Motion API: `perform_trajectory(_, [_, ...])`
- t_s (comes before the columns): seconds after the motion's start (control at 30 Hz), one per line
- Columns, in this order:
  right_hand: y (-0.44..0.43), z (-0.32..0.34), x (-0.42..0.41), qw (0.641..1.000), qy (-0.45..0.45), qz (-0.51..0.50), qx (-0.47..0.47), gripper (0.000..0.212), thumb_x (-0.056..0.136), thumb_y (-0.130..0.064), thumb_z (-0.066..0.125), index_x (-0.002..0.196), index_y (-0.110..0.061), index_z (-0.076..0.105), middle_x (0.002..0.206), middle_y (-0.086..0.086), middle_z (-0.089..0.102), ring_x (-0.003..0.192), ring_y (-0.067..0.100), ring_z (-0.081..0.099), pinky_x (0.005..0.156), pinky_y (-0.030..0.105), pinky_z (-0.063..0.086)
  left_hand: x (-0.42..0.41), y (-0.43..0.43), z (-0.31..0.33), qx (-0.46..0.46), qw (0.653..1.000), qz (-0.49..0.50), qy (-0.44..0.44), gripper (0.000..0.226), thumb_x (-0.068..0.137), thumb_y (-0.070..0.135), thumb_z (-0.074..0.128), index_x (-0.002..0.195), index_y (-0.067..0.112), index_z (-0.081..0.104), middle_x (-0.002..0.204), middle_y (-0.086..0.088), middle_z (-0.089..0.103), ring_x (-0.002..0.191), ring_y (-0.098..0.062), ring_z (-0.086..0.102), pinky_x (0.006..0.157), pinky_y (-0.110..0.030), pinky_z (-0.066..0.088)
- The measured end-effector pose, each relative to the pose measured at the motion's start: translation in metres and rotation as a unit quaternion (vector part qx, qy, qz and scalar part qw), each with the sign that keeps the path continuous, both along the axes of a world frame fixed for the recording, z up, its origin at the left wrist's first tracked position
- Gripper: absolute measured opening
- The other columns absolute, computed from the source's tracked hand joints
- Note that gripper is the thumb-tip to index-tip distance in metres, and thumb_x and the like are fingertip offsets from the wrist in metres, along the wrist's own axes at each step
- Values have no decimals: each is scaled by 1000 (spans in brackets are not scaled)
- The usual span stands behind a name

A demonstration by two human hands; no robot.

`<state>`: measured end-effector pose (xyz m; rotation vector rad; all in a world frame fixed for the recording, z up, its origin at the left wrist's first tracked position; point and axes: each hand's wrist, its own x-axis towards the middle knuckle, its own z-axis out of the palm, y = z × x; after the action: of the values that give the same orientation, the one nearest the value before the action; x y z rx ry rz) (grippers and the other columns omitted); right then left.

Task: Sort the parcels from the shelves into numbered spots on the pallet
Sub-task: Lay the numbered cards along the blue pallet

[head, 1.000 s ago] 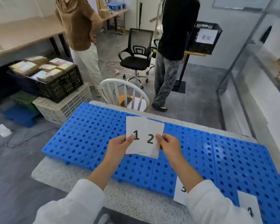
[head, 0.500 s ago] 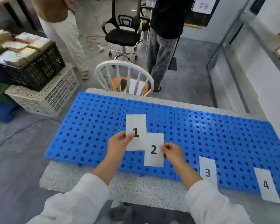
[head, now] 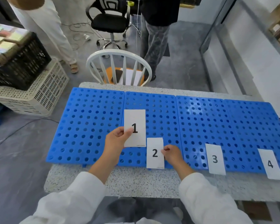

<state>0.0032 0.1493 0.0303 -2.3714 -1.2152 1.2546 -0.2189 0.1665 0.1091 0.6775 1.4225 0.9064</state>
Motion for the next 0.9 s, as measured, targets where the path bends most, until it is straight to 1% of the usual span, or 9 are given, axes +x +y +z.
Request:
perform_trajectory(0.03, [-1,-1,0,1000,-4,-3,0,15,93,-15,56,81,-7,58,79,5,55,75,19,50,70,31,41,-1,1,1,2,1000,-1,-3,14,83,32,73,94,22,73,93,3,76,95,-20,71,89,-49,55])
perform_trajectory(0.1, [-5,-1,1,999,-21,-26,5,20,93,-19,59,100,-1,59,94,9,60,85,22,55,73,32,42,-3,2,2,3,1000,0,-5,13,84,30,72,94,21,72,92,3,76,94,-19,71,87,-46,56])
perform_trajectory(0.17, [-8,0,3,997,-66,-36,36,24,92,-17,59,103,4,58,103,16,61,93,29,59,78,37,48,-7,2,3,4,1000,12,-13,10,85,26,72,93,20,72,91,3,76,92,-18,71,86,-42,58])
perform_trajectory(0.23, [-5,5,5,993,-94,-27,68,17,93,-11,53,101,2,59,108,18,61,93,28,59,79,40,51,-12,2,4,6,1000,23,-20,8,86,24,71,93,20,72,89,4,76,89,-16,71,83,-38,59])
perform_trajectory(0.37, [17,35,-6,994,-34,-12,98,19,98,-10,43,109,-7,58,119,8,58,95,20,55,73,30,43,-21,-2,4,5,999,35,-34,10,87,21,70,94,15,71,90,1,76,83,-14,71,73,-30,60])
perform_trajectory(0.5, [47,73,-48,990,34,33,136,19,101,-20,45,112,-11,57,112,2,58,80,11,52,70,26,43,-35,-4,3,24,999,32,-3,13,88,25,69,97,15,71,91,2,76,85,-13,70,65,-22,56])
perform_trajectory(0.6, [58,88,-87,984,89,88,129,21,101,-25,45,113,-13,57,102,-2,57,84,13,55,70,24,43,-52,-8,-7,30,998,39,33,12,89,25,68,94,16,71,88,3,75,77,-9,66,55,-14,49])
perform_trajectory(0.77, [51,82,-128,978,112,152,94,21,100,-29,46,109,-13,58,104,-1,56,88,16,54,65,23,43,-89,-20,-35,2,993,34,109,17,88,23,69,89,5,70,79,-2,70,65,-10,59,48,-13,41])
perform_trajectory(0.9, [45,71,-136,978,83,180,61,21,100,-29,46,108,-14,58,99,-3,55,72,15,51,54,24,41,-122,-28,-56,-15,987,25,155,20,88,19,68,89,-2,68,78,-5,66,71,-16,58,57,-21,42])
